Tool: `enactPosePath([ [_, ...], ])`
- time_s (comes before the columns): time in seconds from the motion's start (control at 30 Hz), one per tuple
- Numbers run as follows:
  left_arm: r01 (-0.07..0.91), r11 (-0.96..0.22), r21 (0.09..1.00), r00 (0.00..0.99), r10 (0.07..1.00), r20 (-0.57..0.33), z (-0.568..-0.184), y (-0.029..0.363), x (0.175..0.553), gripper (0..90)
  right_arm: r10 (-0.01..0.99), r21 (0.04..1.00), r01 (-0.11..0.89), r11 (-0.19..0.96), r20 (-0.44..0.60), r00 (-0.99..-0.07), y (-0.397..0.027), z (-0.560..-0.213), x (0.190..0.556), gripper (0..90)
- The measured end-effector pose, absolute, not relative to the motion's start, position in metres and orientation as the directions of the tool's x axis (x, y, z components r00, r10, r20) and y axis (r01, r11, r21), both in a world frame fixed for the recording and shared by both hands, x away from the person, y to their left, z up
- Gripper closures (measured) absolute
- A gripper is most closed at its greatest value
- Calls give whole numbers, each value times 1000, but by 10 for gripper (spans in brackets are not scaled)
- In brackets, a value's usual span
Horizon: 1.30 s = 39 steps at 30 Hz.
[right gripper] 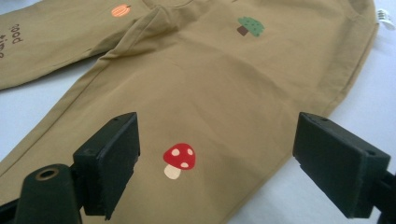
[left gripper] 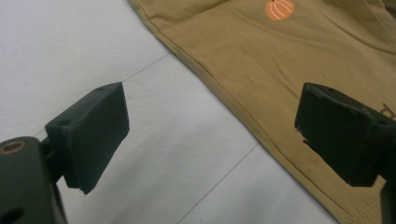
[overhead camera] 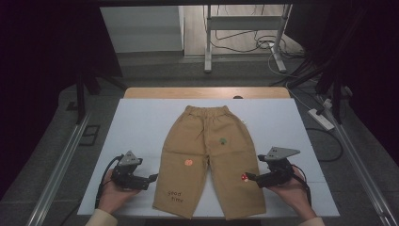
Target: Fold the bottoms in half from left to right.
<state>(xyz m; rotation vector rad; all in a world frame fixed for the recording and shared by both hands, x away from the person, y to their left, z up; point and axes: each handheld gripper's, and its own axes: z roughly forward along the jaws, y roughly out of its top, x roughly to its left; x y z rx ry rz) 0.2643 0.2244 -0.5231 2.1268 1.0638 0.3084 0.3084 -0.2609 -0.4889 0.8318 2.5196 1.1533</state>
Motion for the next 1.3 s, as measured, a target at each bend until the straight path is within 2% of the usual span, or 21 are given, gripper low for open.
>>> enactPosePath([
  [0.6,597,-400,695,633,767,-103,-525,222,271,98,539,761,376,529,40,-841,-226,-485,311,158],
  [1.3,593,-407,695,640,762,-100,-524,218,274,99,473,729,347,590,37,-880,-180,-490,306,159],
])
